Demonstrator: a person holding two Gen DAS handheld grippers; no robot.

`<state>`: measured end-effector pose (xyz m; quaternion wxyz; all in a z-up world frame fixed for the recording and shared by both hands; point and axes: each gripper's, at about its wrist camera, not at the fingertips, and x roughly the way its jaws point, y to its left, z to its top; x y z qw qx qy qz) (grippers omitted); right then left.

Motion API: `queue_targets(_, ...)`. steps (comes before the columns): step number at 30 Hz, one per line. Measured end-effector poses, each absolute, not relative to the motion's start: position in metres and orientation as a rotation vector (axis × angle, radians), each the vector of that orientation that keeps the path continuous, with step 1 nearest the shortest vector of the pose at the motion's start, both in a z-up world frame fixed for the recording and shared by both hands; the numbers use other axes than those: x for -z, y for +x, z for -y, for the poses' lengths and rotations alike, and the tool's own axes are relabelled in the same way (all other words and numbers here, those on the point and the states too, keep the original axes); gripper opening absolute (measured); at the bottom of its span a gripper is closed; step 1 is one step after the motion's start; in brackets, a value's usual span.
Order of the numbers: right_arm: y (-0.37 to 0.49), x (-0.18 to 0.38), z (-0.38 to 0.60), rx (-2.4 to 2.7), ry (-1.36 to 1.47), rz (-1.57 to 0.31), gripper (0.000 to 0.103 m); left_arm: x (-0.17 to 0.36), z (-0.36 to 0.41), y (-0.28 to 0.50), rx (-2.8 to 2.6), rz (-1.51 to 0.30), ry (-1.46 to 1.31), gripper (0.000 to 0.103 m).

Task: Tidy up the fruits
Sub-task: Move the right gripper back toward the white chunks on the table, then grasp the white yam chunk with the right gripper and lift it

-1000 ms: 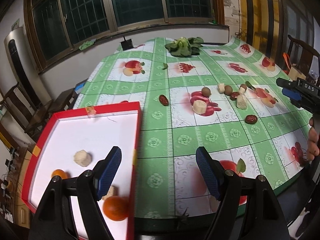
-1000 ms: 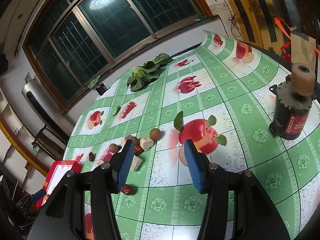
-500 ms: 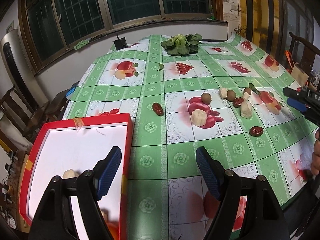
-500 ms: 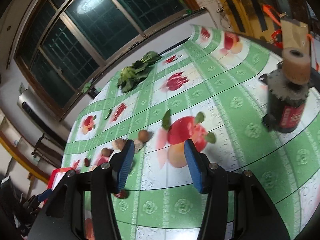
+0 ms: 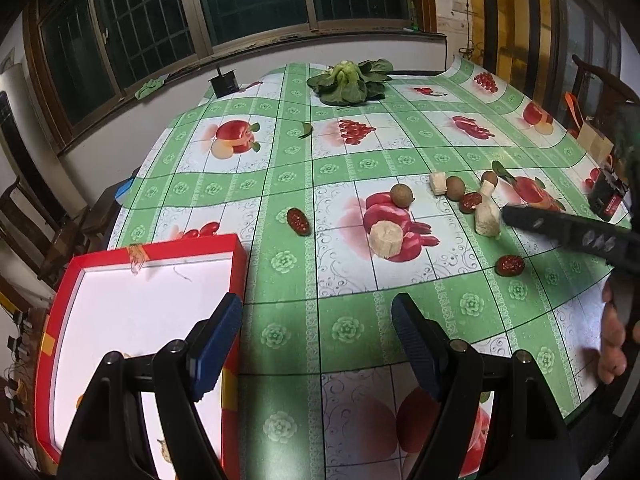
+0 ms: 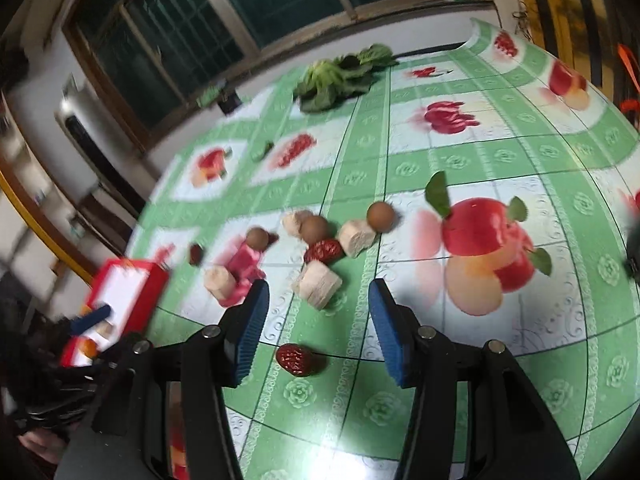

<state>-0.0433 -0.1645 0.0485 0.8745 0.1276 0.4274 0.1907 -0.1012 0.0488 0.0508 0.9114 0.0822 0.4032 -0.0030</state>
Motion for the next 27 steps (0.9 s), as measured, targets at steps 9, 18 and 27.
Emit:
queue_targets(9,-0.019,-0.032,0.127,-0.321,0.077,-0.973,0.035,-0.045,-0.050,-0.083,0.013,-0.870,0.167,0.077)
queue_targets(18,-0.023,-0.047,0.160,-0.318,0.232,-0.877,0.035,-0.030,-0.028,-0.046,0.076,-0.952,0.102,0.077)
queue_targets(27,-0.020,-0.054,0.188,-0.299,0.408,-0.838,0.035,-0.009,-0.015,-0.018,0.072,-0.998,0.089,0.064)
